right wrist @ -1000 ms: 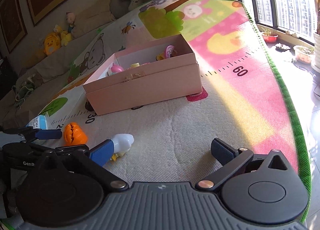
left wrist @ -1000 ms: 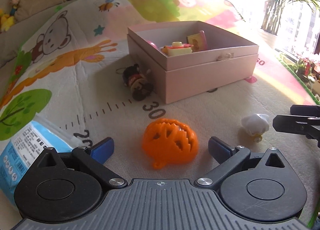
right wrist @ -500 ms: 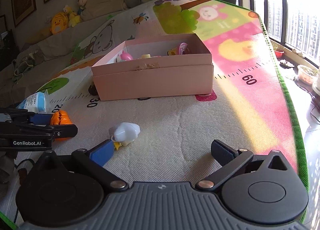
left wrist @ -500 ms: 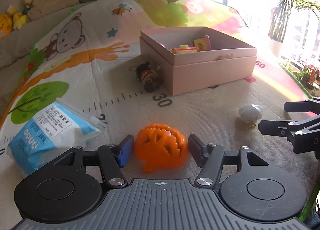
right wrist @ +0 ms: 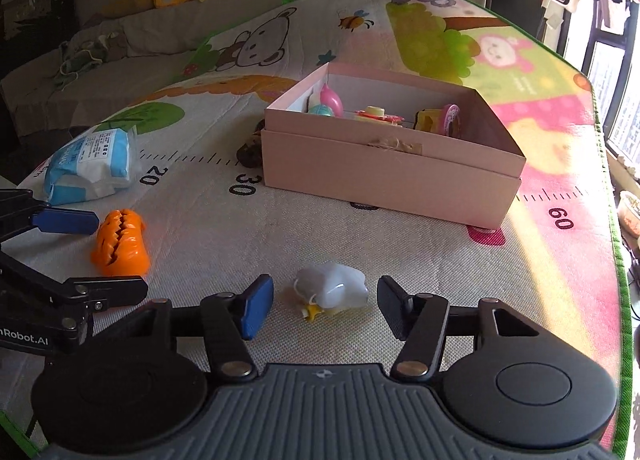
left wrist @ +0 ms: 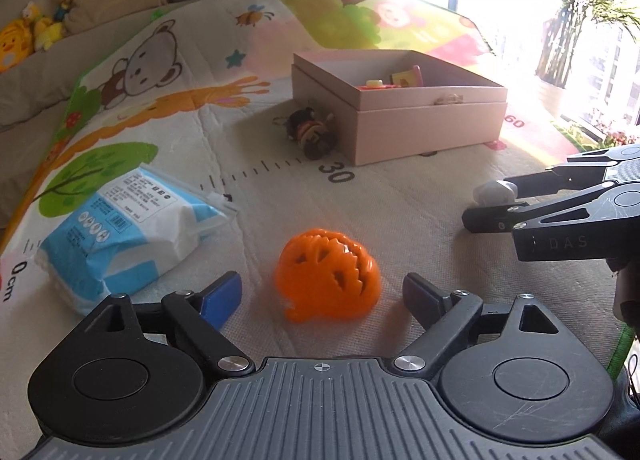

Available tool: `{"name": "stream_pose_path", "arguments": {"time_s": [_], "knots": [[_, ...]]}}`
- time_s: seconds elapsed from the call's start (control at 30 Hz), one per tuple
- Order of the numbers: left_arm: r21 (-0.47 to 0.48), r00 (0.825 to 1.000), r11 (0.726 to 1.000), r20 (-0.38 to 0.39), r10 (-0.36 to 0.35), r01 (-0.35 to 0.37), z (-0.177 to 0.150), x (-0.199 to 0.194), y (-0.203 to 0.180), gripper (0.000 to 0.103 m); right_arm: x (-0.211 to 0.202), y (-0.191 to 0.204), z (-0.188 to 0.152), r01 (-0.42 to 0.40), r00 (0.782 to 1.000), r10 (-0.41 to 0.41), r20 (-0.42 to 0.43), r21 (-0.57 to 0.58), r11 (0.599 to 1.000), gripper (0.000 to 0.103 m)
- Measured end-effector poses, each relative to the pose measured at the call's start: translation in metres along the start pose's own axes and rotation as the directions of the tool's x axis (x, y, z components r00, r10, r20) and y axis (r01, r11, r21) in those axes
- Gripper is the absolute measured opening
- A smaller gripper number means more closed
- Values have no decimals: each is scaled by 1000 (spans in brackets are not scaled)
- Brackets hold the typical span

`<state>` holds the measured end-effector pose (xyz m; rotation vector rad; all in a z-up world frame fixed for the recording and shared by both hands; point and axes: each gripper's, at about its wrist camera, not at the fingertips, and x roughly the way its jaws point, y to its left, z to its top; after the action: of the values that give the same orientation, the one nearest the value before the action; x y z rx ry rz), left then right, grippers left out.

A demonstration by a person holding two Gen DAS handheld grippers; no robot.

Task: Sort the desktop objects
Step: 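Grasp the pumpkin with the left tool while the right tool grasps the white star toy, then carry the white star toy into the pink box and open the right tool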

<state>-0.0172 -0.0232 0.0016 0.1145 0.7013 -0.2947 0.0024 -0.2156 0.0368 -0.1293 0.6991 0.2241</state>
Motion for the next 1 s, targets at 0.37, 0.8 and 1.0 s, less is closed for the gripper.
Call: {"name": "stream_pose_path", "arguments": {"time_s": [0.37,0.8,1.0], "knots": [[19,1000,1000,7,-12,12,11,12,-12,76,-4,-2,3,-23,999,23,-28,2,1000,38],[72,995,994,53,-83,79,43,-15,-21,24,-77,-36,36,-69,992,67,103,23,997,38],[52,987,998,154,-50,42,81,-21,-10,25,-103,-60,83,3,970,-4,243,5,1000,38]]}}
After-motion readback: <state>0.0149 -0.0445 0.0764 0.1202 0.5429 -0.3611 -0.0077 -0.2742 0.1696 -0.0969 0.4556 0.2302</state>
